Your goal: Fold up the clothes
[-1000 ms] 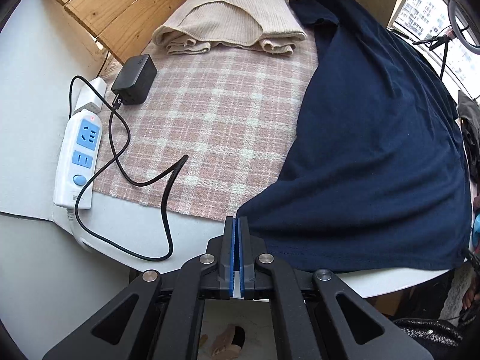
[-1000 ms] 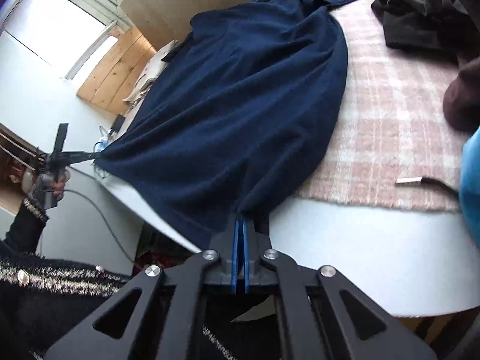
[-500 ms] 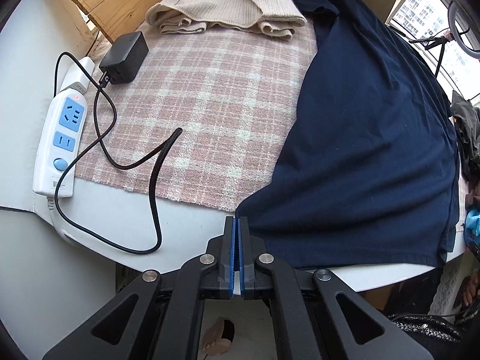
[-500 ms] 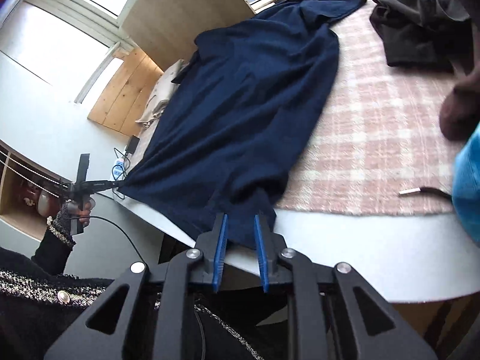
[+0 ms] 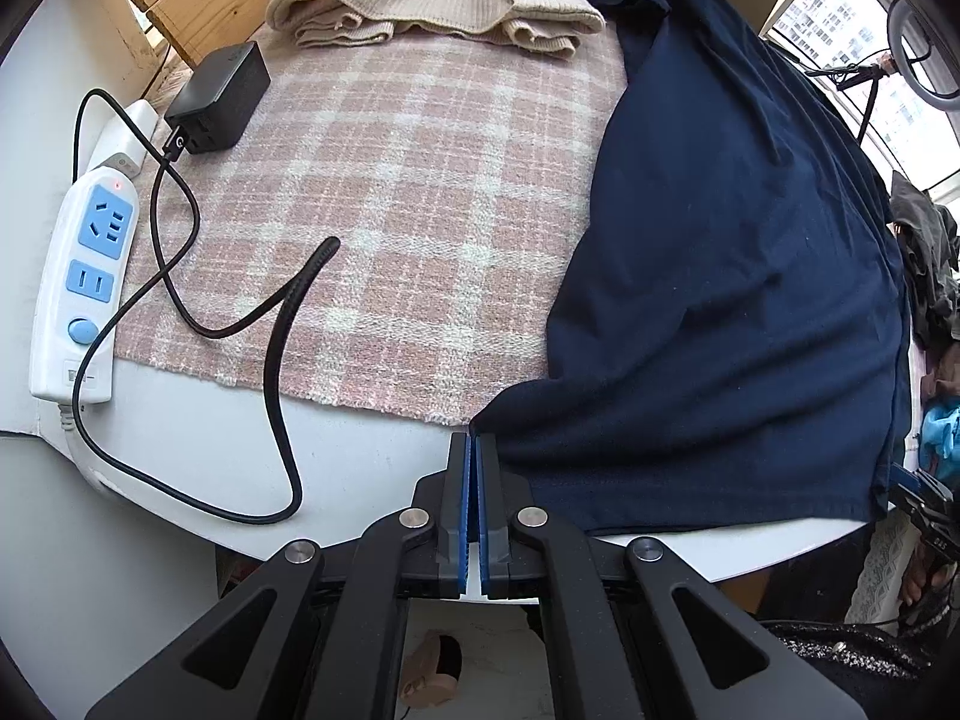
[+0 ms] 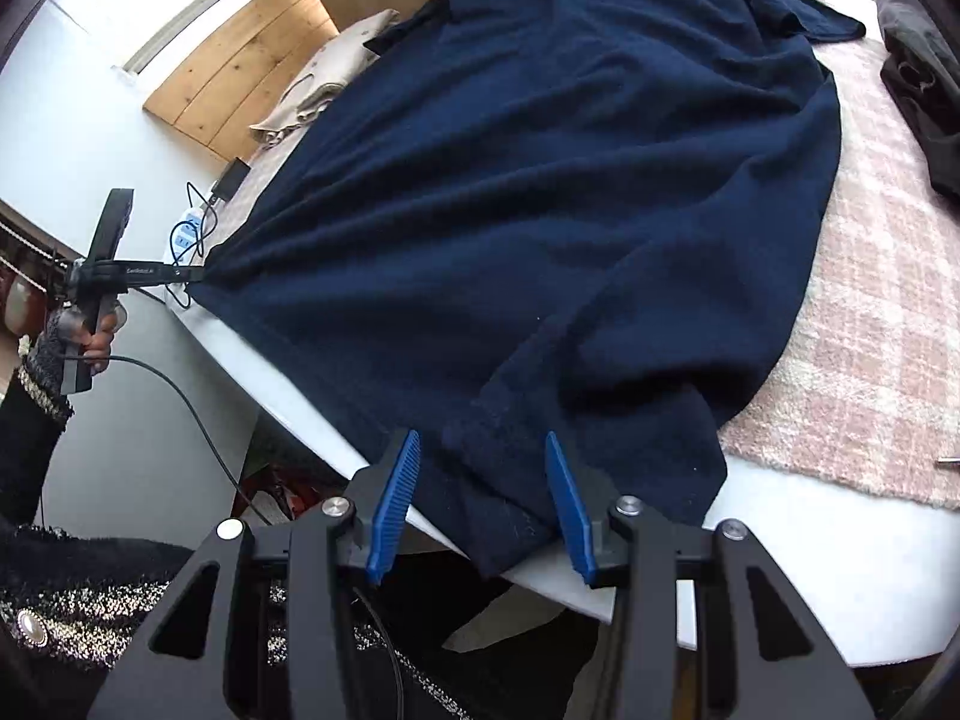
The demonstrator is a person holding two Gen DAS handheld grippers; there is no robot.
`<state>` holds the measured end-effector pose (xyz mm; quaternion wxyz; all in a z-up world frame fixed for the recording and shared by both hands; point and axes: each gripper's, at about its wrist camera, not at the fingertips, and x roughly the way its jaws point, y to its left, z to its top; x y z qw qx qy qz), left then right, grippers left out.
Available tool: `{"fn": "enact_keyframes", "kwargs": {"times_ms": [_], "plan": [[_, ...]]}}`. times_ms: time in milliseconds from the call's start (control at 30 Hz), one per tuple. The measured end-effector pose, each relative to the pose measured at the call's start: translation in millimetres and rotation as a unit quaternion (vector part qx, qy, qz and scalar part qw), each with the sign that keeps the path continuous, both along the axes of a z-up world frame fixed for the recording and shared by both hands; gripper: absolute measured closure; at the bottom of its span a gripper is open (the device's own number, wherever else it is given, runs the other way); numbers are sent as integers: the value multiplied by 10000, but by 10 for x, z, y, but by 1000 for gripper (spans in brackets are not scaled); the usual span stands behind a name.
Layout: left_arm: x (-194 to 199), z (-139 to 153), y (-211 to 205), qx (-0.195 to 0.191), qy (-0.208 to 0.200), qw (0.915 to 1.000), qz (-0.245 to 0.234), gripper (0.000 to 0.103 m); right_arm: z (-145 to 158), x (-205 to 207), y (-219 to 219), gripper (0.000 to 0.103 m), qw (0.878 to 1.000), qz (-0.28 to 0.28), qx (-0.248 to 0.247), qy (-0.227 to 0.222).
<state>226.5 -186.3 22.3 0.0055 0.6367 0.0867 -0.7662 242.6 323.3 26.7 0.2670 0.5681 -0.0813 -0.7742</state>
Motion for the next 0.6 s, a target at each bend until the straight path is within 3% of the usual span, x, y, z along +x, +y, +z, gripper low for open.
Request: {"fn": "enact_keyframes", "kwargs": {"times_ms": [133,200,233,333,433,533,600], "plan": [[47,-37,35,64,9,10000,-13,102,-1,-47,-81,64,9999,-79,120,17],[60,-51,52,79,20,10000,-22,102,-6,-55,-146,91,9990,-25,426,133],[65,-51,59,86,33,10000,-23,102,5,-47,-148,94,9985,-9,525,159],[84,2,85,100,137,9999,-1,102,115,2,87,97,9995,-283,160,65],[167,178,72,265,345,9990,141,102,611,237,627,97,9950,-931,-132,336],[336,400,95,535,510,9970,215,102,1251,635,1273,97,9816,-1627,-524,850],[419,473,123,638,502,9966,100,102,1396,829,1543,97,9716,-2062,-400,1095]]}}
